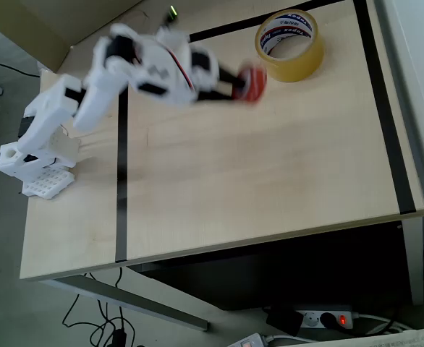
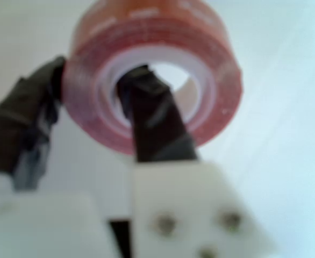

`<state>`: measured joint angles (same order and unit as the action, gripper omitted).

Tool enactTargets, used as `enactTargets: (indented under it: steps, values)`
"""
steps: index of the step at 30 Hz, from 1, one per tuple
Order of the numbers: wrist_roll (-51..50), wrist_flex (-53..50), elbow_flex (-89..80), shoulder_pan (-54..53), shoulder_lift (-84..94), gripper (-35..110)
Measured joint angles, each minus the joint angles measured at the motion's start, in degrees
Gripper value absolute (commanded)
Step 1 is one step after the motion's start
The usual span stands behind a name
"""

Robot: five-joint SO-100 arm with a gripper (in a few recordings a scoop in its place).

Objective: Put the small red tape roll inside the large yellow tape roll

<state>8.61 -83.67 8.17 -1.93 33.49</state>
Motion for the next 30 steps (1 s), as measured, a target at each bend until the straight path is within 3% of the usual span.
enactTargets:
  steps: [10, 20, 30]
  values:
    - [-0.09, 18.72, 0.44, 10.99, -1.93, 0]
    - [-0.09, 21.36, 0.44, 15.82, -17.84, 1]
    - [-0.09, 18.72, 0.53, 15.56, -20.21, 21]
